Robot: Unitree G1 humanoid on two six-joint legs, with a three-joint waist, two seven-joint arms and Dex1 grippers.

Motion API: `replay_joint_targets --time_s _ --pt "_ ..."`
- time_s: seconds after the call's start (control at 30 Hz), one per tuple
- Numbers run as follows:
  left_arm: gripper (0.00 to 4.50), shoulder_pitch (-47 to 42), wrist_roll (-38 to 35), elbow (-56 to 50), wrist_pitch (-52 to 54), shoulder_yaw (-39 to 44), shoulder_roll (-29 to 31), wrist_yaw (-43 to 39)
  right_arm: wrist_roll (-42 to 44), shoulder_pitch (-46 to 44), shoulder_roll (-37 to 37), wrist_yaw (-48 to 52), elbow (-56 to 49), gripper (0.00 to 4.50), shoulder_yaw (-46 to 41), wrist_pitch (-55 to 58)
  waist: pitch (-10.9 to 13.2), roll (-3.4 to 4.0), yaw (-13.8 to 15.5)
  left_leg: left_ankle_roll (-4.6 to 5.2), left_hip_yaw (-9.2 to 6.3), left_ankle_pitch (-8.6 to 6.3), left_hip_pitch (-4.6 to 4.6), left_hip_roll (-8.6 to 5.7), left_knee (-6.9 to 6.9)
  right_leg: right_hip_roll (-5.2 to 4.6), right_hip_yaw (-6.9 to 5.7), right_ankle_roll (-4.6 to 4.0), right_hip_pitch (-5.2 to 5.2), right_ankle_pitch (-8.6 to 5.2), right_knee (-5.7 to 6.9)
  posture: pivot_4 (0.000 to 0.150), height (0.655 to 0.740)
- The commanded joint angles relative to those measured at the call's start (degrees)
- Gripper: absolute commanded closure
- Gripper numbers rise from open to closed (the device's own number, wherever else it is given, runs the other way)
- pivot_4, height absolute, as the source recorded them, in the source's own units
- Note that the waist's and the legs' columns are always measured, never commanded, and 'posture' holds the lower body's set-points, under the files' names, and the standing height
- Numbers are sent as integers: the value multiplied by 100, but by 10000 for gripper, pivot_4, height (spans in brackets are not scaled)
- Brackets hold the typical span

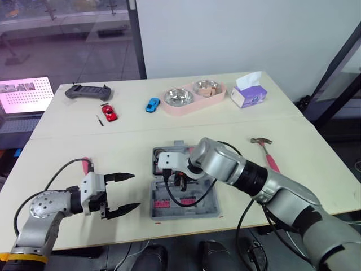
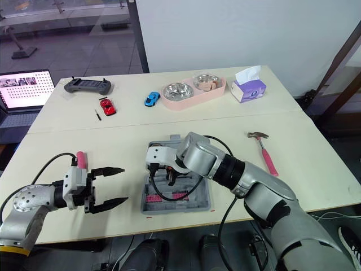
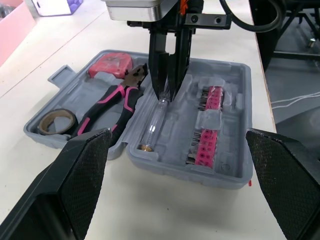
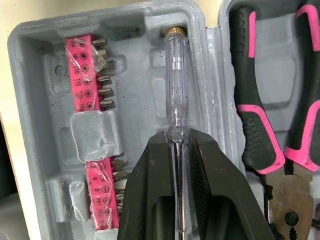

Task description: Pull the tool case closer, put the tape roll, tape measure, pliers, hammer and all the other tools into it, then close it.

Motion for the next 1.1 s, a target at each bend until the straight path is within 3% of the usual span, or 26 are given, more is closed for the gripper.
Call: replay_joint_targets --time_s 0.03,0.43,0.77,1.1 --pt "0 14 -23 -188 30 66 71 34 -41 -95 50 -46 -34 44305 -207 13 0 0 -3 0 0 0 0 0 0 -1 0 0 0 0 0 1500 7400" --pt "0 42 -28 -239 90 75 58 41 -107 -154 -291 36 -117 44305 -174 70 0 0 2 0 0 0 0 0 0 0 0 0 1 0 0 1500 7400" --pt "0 46 -15 -219 75 51 38 31 194 -626 -290 253 -526 44305 -338 849 1 1 0 0 -1 0 0 0 -1 -2 0 0 0 0 0 1500 7400" --pt "0 43 25 -166 34 10 10 14 181 -902 -344 419 -144 44305 248 914 1 2 -3 -1 -1 0 0 0 -2 -4 0 0 -2 0 -2 1500 7400"
